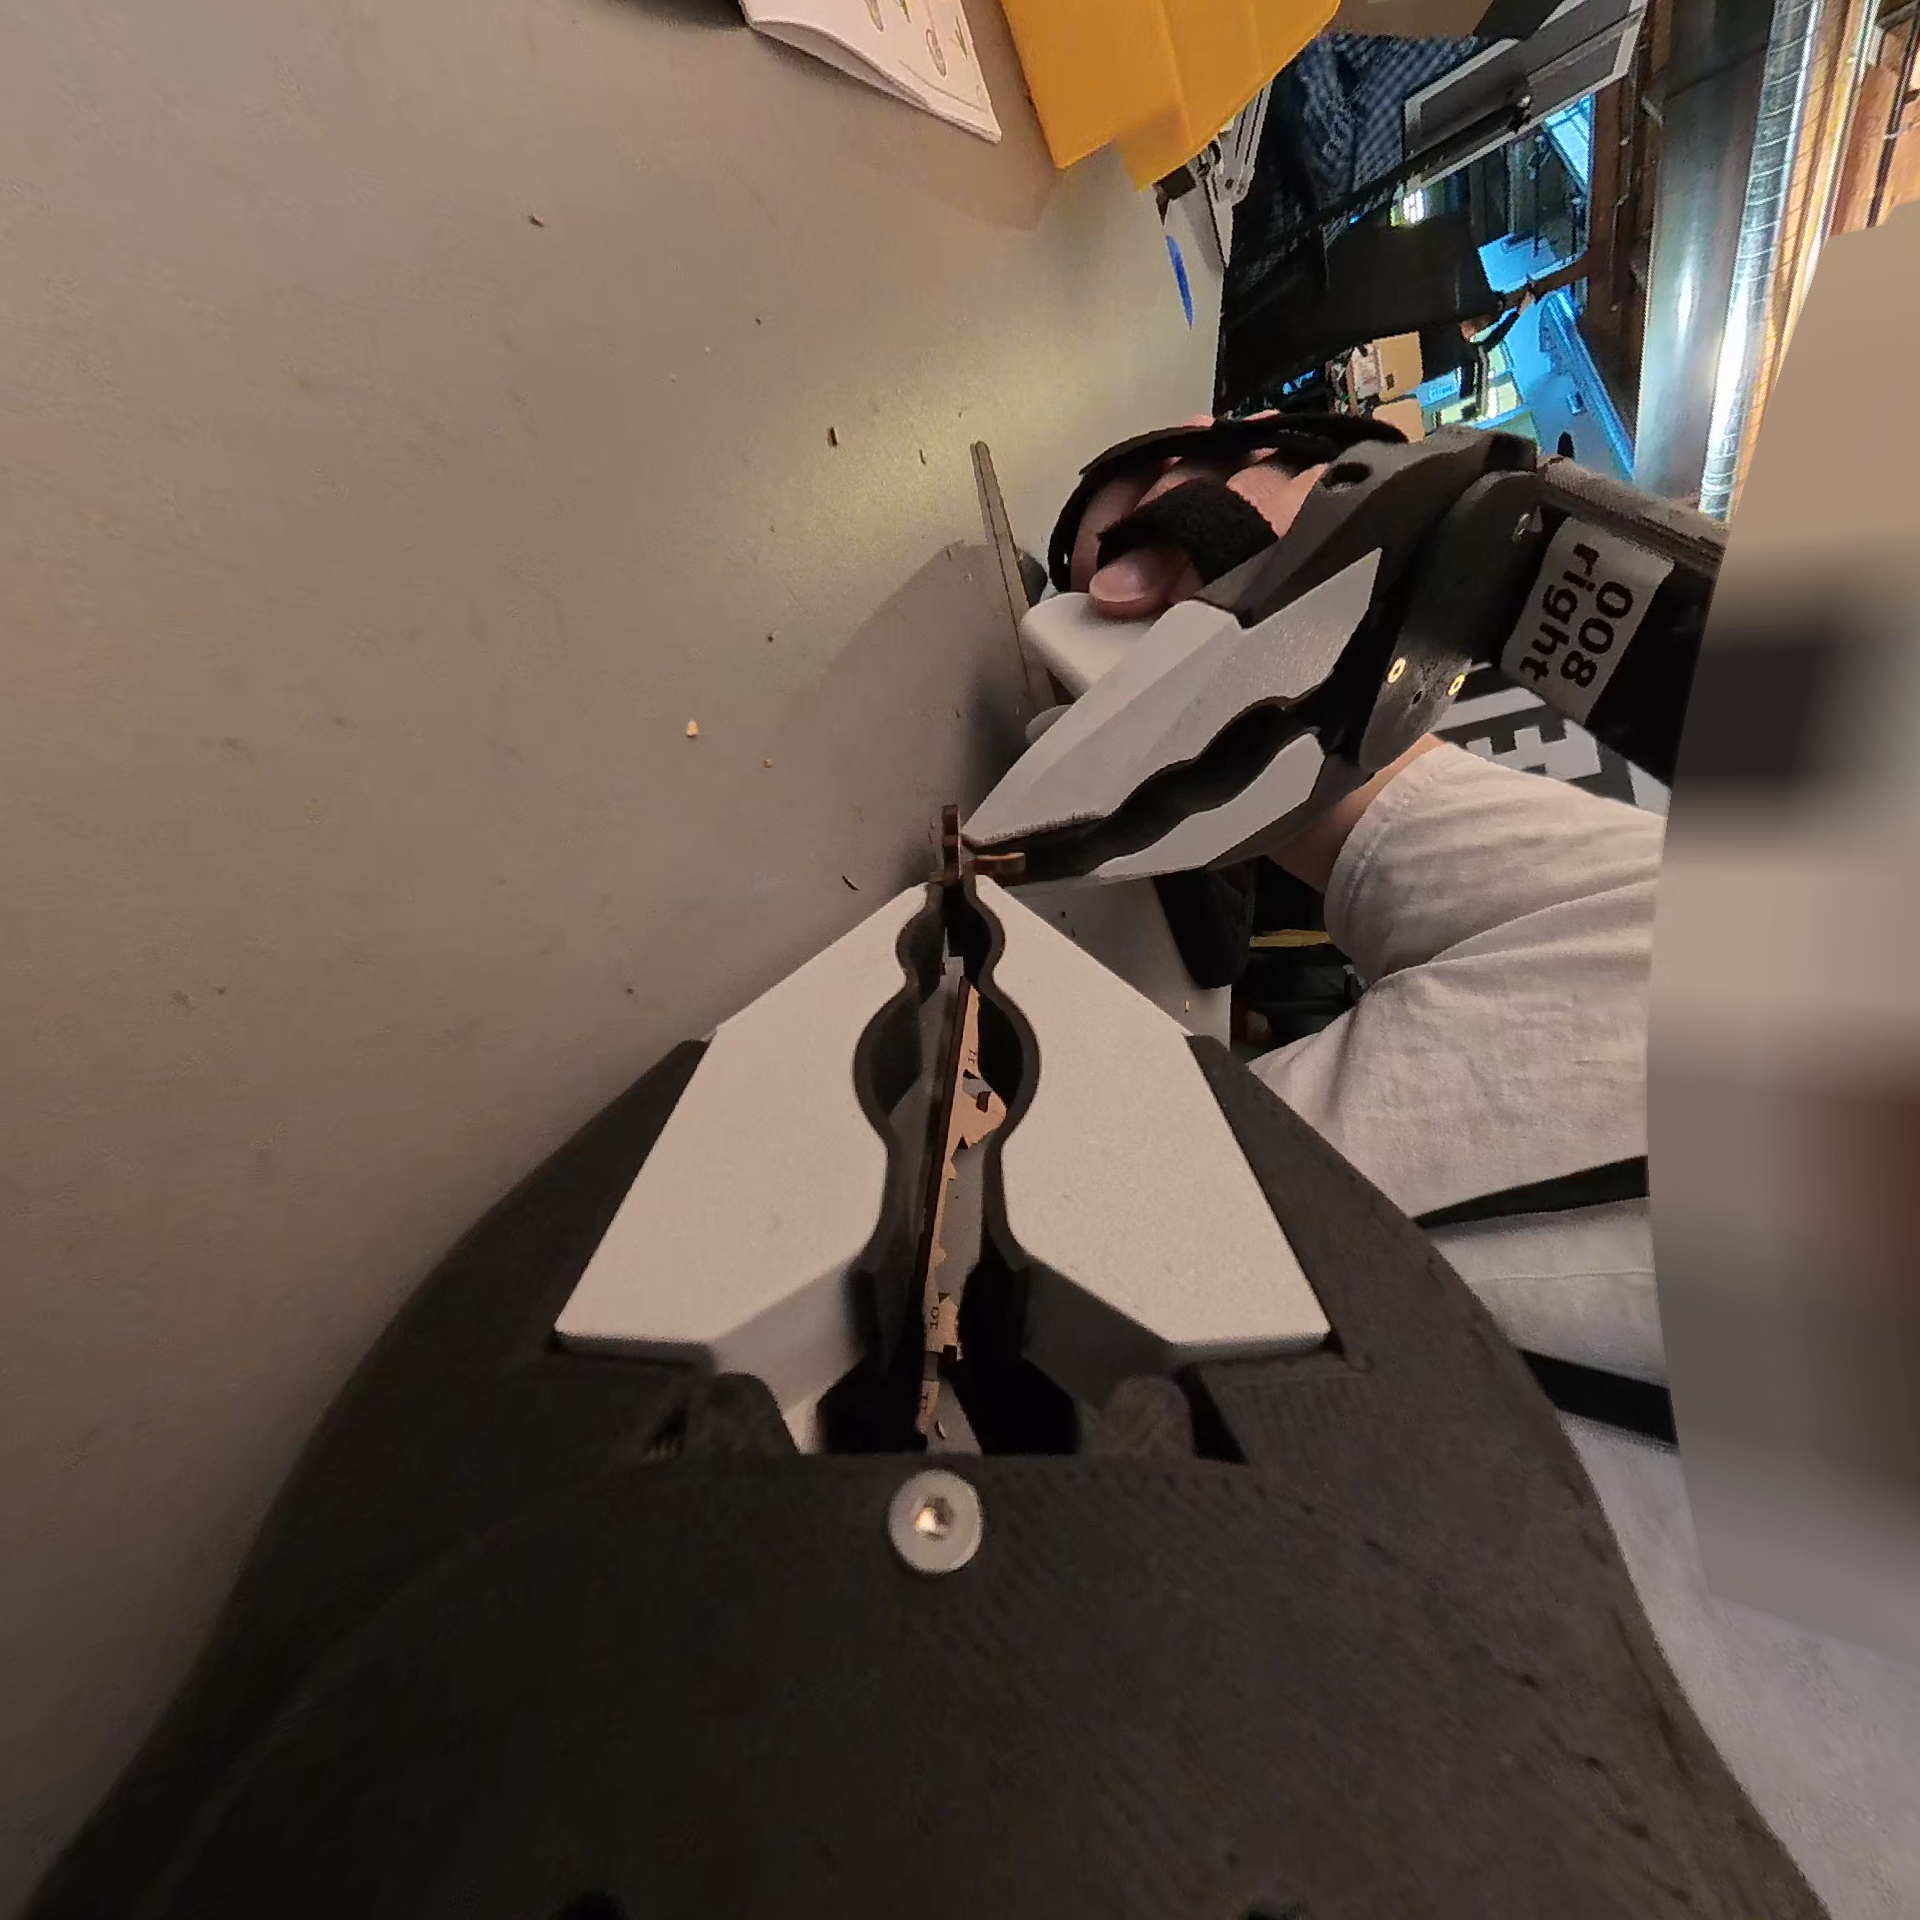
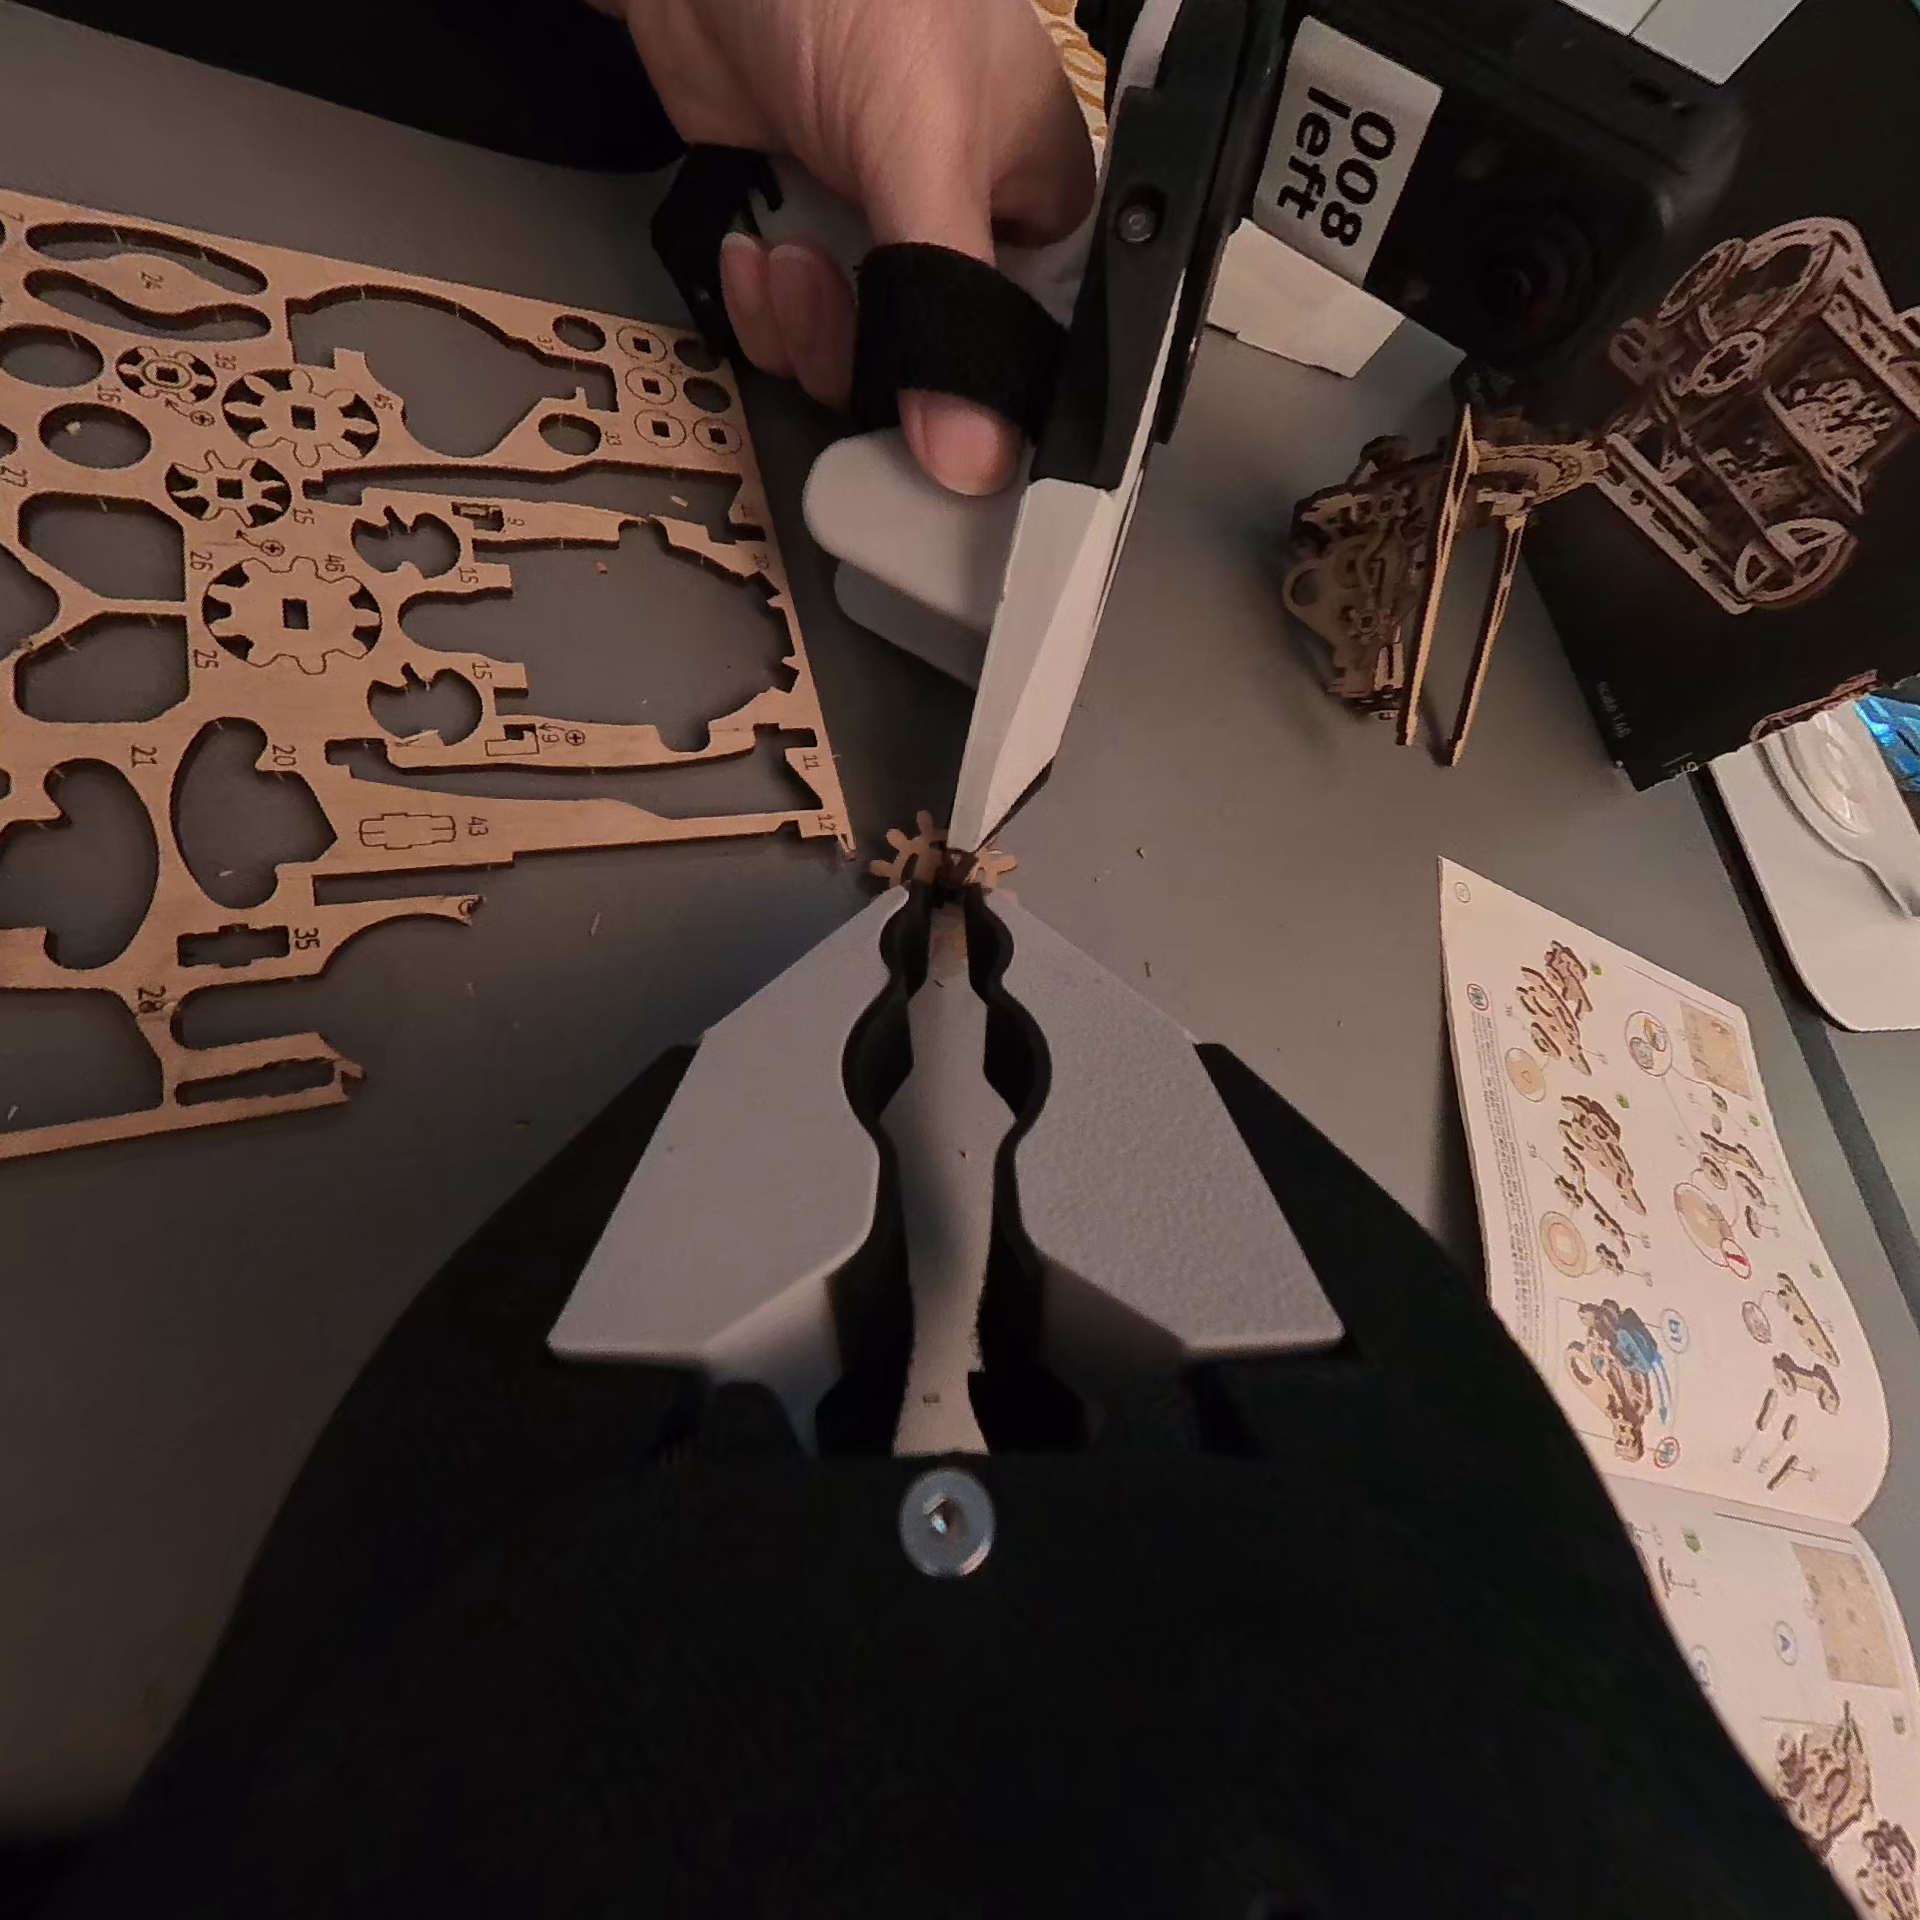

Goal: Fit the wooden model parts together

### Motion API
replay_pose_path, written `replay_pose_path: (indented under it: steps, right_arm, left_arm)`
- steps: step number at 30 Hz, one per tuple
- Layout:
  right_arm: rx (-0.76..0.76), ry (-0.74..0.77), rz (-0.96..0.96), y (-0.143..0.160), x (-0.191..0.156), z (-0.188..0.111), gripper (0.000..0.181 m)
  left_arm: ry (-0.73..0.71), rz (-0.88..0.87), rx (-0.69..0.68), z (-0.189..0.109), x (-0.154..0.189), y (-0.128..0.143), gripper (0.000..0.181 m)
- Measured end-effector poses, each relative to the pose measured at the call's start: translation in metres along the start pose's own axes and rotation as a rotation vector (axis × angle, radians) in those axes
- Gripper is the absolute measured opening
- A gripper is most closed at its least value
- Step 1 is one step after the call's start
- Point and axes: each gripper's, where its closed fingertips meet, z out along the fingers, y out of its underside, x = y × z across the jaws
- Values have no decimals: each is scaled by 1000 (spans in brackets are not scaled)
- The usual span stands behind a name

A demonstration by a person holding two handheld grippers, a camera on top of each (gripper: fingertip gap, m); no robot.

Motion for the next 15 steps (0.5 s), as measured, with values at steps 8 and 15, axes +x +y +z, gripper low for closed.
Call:
replay_pose_path:
  steps: [8,15]
  right_arm:
    - [12,-19,35,-1,0,-1,4]
    - [32,-51,89,0,2,-5,1]
  left_arm:
    - [5,-2,4,0,0,0,0]
    - [6,-2,5,0,1,0,0]
